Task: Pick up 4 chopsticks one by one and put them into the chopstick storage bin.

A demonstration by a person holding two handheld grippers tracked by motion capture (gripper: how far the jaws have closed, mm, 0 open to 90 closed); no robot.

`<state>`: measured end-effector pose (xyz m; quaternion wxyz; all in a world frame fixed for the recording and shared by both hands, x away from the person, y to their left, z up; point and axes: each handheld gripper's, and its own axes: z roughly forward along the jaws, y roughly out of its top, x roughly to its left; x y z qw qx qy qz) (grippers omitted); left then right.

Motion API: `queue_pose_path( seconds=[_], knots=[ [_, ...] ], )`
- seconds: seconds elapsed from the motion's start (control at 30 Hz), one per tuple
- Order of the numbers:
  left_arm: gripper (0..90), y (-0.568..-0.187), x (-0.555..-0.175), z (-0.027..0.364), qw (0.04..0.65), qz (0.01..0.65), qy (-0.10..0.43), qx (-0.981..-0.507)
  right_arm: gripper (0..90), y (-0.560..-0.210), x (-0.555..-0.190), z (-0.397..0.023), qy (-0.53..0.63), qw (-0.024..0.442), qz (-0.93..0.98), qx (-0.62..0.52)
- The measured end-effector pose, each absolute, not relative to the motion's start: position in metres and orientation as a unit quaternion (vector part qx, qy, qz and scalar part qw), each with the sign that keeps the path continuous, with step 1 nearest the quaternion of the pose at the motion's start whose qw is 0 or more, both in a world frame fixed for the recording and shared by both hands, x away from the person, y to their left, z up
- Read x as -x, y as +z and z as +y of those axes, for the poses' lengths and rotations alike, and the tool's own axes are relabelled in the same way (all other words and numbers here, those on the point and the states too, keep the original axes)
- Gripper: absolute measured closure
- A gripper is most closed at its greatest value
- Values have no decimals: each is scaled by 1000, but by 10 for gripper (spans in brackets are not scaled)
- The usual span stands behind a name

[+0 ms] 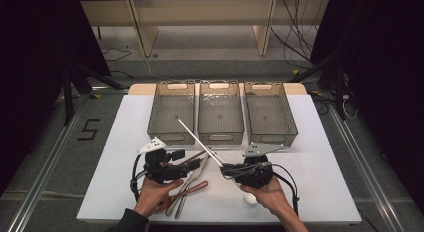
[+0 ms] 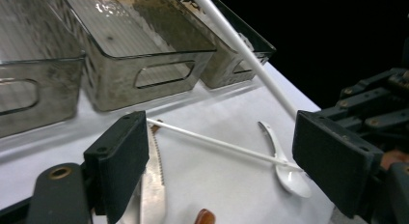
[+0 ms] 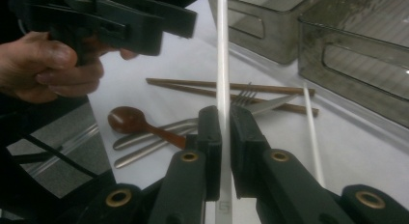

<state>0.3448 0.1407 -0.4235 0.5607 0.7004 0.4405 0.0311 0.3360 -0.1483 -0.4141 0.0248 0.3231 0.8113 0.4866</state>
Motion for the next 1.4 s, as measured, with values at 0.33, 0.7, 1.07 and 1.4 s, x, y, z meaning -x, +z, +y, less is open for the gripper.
queue_pose_path(
  seconds=[0.33,0.7,1.07,1.4],
  knots=[
    [257,-423,-351,127,578,457,-32,-675,849,-420,-332,-137,504,23,804,-315],
    [552,-424,-356,122,593,467,-84,-651,848,-424,-328,-133,525,21,795,-304],
    [770,-426,-359,123,603,461,-122,-639,846,-429,-328,-132,528,21,794,-301],
    [841,-416,-366,129,574,455,-95,-675,655,-421,-329,-143,536,28,787,-305]
  ],
)
